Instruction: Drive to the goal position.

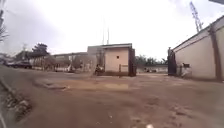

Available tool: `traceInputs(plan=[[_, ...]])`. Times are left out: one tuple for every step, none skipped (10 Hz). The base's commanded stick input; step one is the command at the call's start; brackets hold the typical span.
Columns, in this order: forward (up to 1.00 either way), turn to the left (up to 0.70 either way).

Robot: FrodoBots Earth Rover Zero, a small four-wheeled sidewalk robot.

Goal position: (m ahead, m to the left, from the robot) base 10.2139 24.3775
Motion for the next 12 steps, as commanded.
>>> traceInputs(plan=[[0.70,0.00],[0.70,0.00],[0.70,0.00],[0.00,0.00],[0.00,0.00],[0.00,0.00],[0.00,0.00],[0.00,0.00],[0.00,0.00],[0.00,0.00],[0.00,0.00],[0.00,0.00]])
